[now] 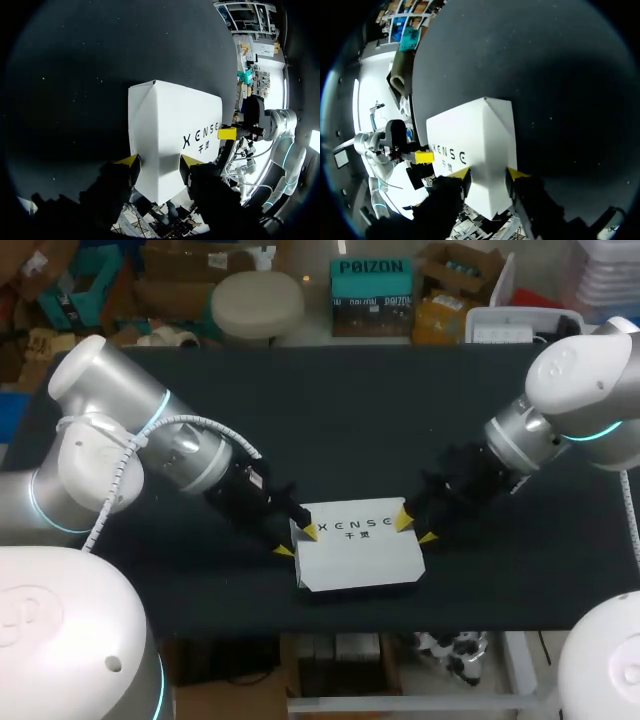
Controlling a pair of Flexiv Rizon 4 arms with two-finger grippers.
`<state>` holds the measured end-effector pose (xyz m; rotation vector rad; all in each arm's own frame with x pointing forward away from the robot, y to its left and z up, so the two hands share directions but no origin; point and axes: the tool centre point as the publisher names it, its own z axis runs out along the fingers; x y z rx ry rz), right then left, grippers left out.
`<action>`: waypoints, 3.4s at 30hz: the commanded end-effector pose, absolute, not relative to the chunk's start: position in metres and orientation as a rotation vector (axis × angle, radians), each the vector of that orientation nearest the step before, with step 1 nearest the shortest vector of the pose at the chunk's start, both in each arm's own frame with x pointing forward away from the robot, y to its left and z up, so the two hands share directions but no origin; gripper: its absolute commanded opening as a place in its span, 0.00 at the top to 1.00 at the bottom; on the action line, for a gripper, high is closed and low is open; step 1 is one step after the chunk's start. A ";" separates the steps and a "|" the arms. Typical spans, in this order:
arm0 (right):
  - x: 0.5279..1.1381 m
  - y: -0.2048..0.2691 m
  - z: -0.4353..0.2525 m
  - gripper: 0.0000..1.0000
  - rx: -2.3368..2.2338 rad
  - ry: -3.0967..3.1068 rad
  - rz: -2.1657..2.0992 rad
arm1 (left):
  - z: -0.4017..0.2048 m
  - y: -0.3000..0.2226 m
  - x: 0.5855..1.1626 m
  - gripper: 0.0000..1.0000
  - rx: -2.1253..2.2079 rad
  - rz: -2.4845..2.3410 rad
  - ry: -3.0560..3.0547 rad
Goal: Assemble the packaging by folding the flat box into shape, placing the metal phone stand inside, and closing the box properly
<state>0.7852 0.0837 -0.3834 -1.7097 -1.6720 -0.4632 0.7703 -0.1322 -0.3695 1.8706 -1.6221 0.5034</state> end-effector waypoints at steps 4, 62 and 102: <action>0.790 0.093 -0.378 0.53 -1.698 -1.662 -0.435 | -0.369 -0.135 0.776 0.46 1.859 0.481 -1.595; 0.791 0.089 -0.377 0.50 -1.700 -1.723 -0.454 | -0.363 -0.121 0.769 0.25 1.929 0.537 -1.737; 0.798 0.089 -0.370 0.52 -1.731 -1.775 -0.428 | -0.354 -0.094 0.767 0.09 2.094 0.311 -1.936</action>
